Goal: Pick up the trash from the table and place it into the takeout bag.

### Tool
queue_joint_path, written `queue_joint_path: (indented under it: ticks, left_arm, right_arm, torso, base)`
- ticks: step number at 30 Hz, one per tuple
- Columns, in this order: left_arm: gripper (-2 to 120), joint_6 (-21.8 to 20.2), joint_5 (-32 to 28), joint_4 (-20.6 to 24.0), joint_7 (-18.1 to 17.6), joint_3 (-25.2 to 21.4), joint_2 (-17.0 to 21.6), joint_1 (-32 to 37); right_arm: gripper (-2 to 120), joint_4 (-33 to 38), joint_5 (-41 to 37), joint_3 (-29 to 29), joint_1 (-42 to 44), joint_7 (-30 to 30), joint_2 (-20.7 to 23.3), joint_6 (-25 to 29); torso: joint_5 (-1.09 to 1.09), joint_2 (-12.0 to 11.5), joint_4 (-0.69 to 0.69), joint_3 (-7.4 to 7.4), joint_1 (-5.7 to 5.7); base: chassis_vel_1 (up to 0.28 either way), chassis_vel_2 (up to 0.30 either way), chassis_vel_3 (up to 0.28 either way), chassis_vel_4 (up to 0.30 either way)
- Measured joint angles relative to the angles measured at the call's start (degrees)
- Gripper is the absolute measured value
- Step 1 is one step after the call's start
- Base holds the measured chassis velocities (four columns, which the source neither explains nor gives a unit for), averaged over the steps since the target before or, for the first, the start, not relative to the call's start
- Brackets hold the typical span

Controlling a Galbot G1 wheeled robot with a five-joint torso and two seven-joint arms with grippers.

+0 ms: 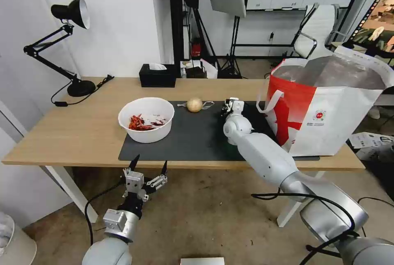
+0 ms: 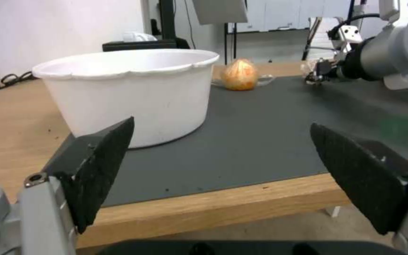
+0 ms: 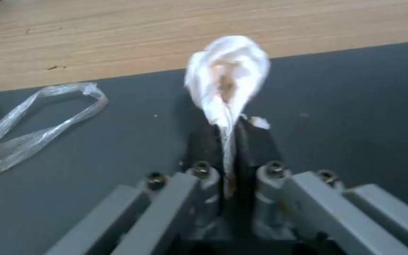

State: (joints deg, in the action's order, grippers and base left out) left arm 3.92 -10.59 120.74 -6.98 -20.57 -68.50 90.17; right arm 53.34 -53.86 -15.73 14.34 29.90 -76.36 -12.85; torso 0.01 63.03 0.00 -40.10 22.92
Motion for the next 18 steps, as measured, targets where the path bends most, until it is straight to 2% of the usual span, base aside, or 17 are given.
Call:
queue_joint_path:
  ticks: [2,13,15,16,18]
  left_arm:
    - [100,0.0,0.0,0.0,0.0,0.1,0.0,0.0]
    - [100,0.2,0.1,0.2,0.0,0.2,-0.1,0.3]
    - [100,0.2,0.1,0.6,0.0,0.0,-0.1,0.4]
    - [100,0.2,0.1,0.6,0.0,0.0,-0.1,0.4]
    - [100,0.2,0.1,1.0,0.0,-0.2,-0.1,0.6]
  right_arm:
    - [0,0.7,-0.4,-0.1,0.2,-0.1,0.5,0.1]
    - [0,5.6,-1.6,-0.2,1.8,-0.3,2.8,0.6]
    - [0,10.1,-2.2,-0.3,2.8,-0.2,4.9,1.1]
    - [0,10.1,-2.2,-0.3,2.8,-0.2,4.9,1.1]
    - [0,17.4,-3.0,-0.3,4.4,0.0,8.1,1.2]
  torso:
    - [0.00,0.0,0.00,0.00,0.00]
    - [0.00,0.0,0.00,0.00,0.00]
    - [0.00,0.0,0.01,0.00,0.00]
    - [0.00,0.0,0.01,0.00,0.00]
    - [0.00,0.0,-0.01,0.00,0.00]
  base:
    - [0.000,0.000,0.000,0.000]
    - [0.000,0.000,0.000,0.000]
    - [0.000,0.000,0.000,0.000]
    - [0.000,0.000,0.000,0.000]
    - [0.000,0.000,0.000,0.000]
